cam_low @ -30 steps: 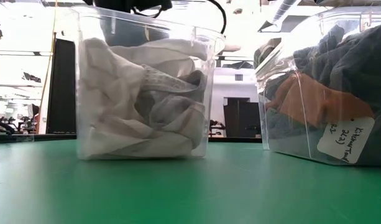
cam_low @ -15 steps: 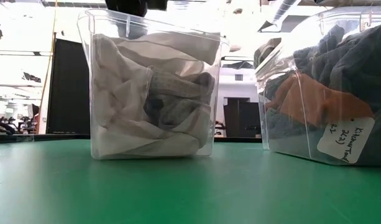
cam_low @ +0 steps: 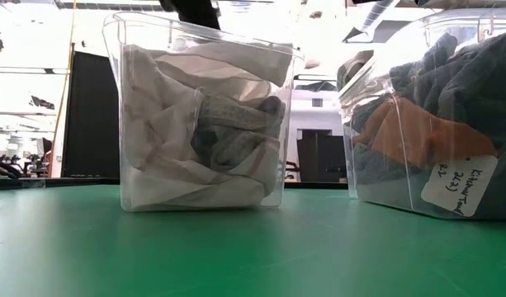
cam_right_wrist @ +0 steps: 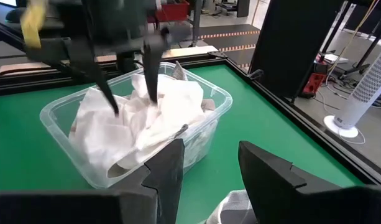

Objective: Sort microfiber towel by color & place in baskets
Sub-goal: Put the white microfiber towel into the left transparent bin, then return to Home Position

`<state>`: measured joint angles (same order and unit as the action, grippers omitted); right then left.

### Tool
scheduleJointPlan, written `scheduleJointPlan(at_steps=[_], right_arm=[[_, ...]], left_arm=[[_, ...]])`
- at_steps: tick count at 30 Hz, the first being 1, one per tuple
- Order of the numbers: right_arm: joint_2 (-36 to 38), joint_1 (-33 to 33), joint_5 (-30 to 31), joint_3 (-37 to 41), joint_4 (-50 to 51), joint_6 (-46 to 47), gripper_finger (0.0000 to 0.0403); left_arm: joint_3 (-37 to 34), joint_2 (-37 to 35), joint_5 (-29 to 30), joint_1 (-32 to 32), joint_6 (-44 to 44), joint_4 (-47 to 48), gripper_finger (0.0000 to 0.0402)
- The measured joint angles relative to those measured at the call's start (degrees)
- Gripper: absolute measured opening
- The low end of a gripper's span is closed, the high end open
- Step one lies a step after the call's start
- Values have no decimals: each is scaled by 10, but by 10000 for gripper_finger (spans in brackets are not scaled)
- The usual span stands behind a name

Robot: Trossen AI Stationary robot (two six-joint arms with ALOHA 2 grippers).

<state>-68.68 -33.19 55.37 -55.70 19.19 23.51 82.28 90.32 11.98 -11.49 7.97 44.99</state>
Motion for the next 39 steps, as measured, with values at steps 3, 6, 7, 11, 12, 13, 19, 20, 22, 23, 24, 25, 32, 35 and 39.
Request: scheduleJointPlan(at_steps=[3, 6, 7, 11, 12, 13, 19, 20, 22, 23, 24, 25, 32, 35, 39], right_arm=[[0, 0, 0, 0, 0, 0, 185], [0, 0, 0, 0, 0, 0, 185], [0, -1, 0, 0, 1, 0, 185], [0, -7, 0, 0, 1, 0, 185], [0, -9, 0, 0, 2, 0, 185], [0, -10, 0, 0, 2, 0, 185], [0, -14, -1, 0, 2, 0, 185], [0, -14, -1, 0, 2, 0, 185], [0, -14, -1, 0, 2, 0, 185], [0, -13, -1, 0, 2, 0, 185], [0, -13, -1, 0, 2, 0, 185], [0, -13, -1, 0, 2, 0, 185], [0, -13, -2, 0, 5, 0, 185], [2, -23, 8, 6, 28, 3, 184], [33, -44, 28, 39, 12, 5, 175]], left_arm=[[0, 39, -28, 1, 0, -18, 219], [0, 72, -41, 6, -11, -31, 219], [0, 83, -42, 9, -13, -28, 219], [0, 114, -68, 21, -13, -23, 219], [0, 121, -77, 22, -14, -24, 219], [0, 128, -87, 22, -16, -26, 219], [0, 147, -117, 16, -25, -26, 219], [0, 145, -117, 15, -24, -24, 219], [4, 132, -118, 14, -18, -14, 219], [9, 122, -119, 13, -14, -7, 219], [13, 108, -119, 11, -12, -1, 219], [18, 94, -120, 8, -12, 2, 219], [40, -12, -92, -20, -14, 16, 219], [33, -60, -23, -39, -19, 12, 219], [2, -114, 58, -68, -19, -24, 219]])
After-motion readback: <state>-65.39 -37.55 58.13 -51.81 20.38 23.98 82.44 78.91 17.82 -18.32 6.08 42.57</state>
